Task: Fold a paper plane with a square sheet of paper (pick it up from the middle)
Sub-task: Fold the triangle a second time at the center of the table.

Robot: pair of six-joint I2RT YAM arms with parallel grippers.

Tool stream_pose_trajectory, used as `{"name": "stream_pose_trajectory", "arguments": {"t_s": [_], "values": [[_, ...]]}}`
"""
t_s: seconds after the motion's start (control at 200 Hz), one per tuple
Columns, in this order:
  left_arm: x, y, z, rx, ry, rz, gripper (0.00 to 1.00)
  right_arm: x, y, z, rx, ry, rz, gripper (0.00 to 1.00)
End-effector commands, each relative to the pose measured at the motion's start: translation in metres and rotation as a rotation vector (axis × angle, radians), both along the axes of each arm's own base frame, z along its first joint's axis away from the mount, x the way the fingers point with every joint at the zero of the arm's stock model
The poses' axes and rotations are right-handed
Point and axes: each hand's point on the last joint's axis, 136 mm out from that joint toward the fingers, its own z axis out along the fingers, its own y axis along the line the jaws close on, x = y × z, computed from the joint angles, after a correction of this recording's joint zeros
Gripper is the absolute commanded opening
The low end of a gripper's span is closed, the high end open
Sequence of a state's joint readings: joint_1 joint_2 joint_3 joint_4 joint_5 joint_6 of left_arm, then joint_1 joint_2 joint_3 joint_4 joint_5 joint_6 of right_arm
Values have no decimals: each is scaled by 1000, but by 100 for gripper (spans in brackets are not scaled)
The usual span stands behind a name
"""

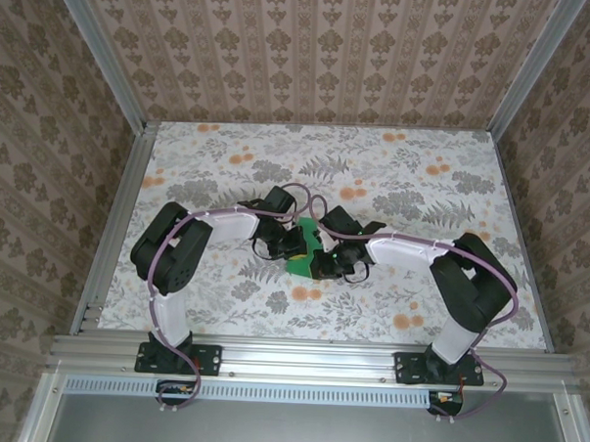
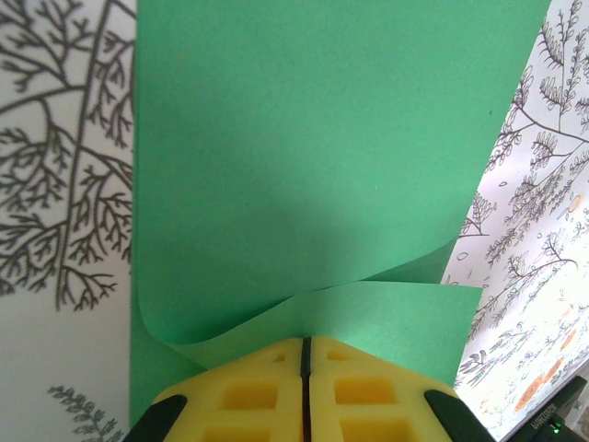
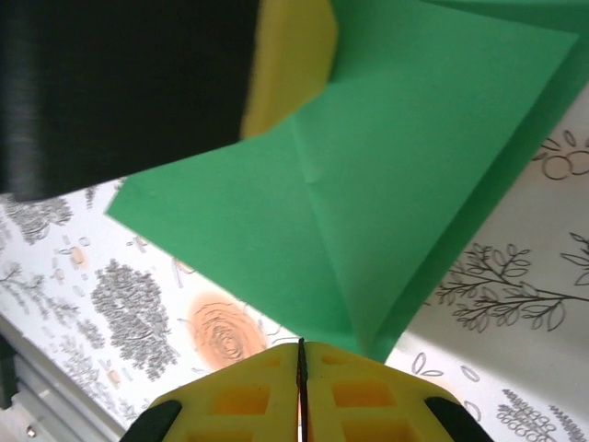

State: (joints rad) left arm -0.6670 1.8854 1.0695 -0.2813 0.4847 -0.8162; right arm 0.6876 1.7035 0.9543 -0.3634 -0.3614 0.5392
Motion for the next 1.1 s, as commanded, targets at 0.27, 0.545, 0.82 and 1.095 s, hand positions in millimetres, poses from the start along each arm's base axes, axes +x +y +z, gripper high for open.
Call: {"name": "stream_pose_trajectory", "arguments": {"t_s": [0.27, 0.545, 0.82, 1.095], "values": [[-23, 23, -37, 143, 94, 16, 9, 0, -3, -13, -32, 26, -35, 11], [-23, 22, -36, 142, 92, 15, 9, 13, 8, -2, -3, -5, -37, 11], [-23, 22, -37, 142, 94, 12, 9, 12, 1, -16, -53, 13, -47, 12], [-24, 24, -38, 152, 95, 14, 9, 5, -11, -27, -113, 35, -51, 12]]}}
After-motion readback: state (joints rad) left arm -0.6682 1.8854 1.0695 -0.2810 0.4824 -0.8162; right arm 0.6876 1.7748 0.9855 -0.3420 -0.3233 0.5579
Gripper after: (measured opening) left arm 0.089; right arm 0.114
